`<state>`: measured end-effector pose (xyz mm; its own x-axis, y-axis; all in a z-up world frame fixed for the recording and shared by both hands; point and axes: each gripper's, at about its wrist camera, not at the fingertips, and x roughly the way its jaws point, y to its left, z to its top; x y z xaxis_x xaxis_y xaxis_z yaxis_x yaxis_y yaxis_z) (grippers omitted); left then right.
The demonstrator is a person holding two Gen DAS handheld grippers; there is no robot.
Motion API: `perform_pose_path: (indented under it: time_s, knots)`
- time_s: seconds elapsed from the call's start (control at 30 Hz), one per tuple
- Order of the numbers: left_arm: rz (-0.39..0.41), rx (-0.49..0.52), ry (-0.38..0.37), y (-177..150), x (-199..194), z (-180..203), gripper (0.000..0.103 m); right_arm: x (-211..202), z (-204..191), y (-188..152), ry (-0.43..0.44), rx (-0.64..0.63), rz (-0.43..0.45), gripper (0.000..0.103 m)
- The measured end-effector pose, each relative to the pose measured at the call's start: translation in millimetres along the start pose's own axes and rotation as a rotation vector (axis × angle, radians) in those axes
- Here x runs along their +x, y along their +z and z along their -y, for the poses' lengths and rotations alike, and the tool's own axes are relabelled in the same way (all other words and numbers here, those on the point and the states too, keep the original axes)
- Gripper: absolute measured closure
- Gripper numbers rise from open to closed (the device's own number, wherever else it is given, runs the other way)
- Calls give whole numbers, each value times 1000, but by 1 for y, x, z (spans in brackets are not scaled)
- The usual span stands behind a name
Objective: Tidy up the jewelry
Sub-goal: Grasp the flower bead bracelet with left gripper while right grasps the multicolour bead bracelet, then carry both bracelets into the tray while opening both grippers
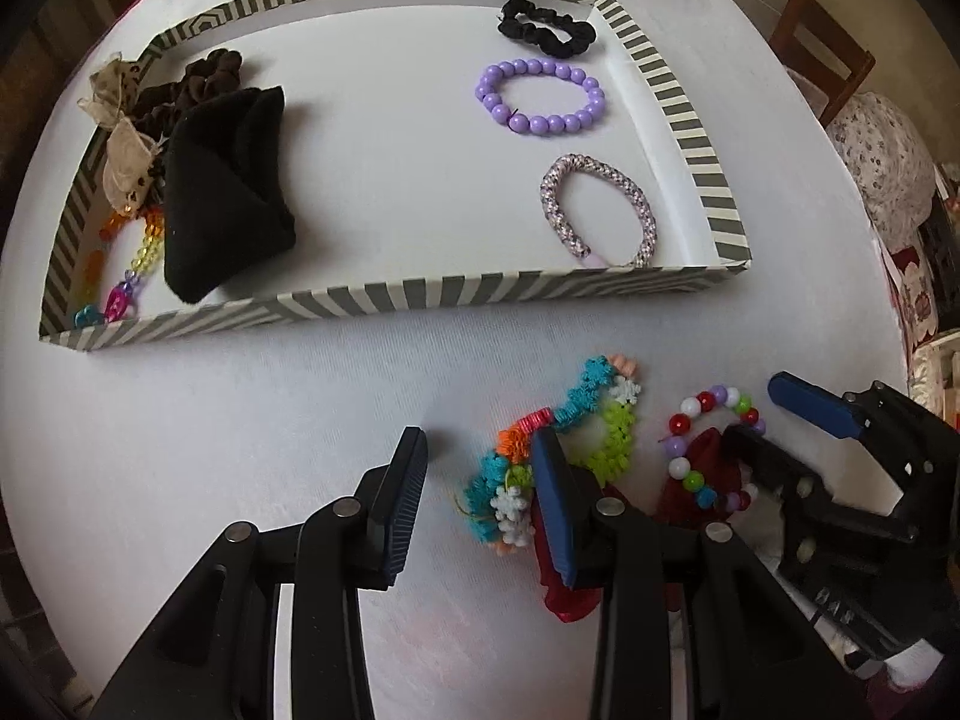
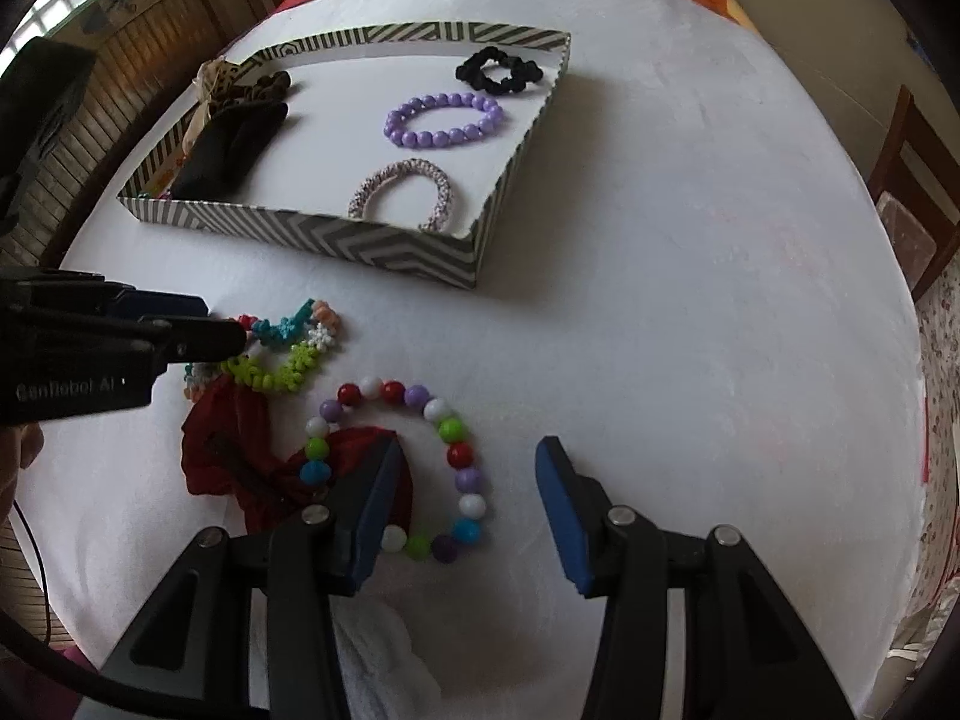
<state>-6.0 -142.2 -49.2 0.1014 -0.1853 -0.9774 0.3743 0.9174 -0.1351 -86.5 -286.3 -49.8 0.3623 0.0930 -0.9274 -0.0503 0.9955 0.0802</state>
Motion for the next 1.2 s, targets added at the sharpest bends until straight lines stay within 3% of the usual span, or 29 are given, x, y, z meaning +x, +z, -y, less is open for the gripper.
perform_pose_path:
  time_s: [0.03, 0.1, 0.2, 0.53, 0.6, 0.97, 1.2]
  knots:
    - [8, 7, 4, -1, 0, 0, 79, 0, 0, 1, -7, -4, 5, 71]
    - [31, 29, 18, -6, -1, 2, 97, 1, 0, 2, -27, -24, 17, 86]
    - [48, 23, -15, -10, -4, -2, 101, 2, -1, 3, -26, -42, 32, 93]
    - [168, 9, -96, -18, -62, -21, 103, -55, -2, 15, 93, 9, 140, 93]
    - [196, 11, -99, -7, -78, -13, 103, -67, -4, 19, 109, 7, 164, 93]
    - [339, -2, -39, 31, -133, -19, 103, -119, -14, 61, 95, -51, 284, 93]
    - [349, -20, -3, 47, -128, -24, 103, -123, -22, 85, 88, -86, 299, 93]
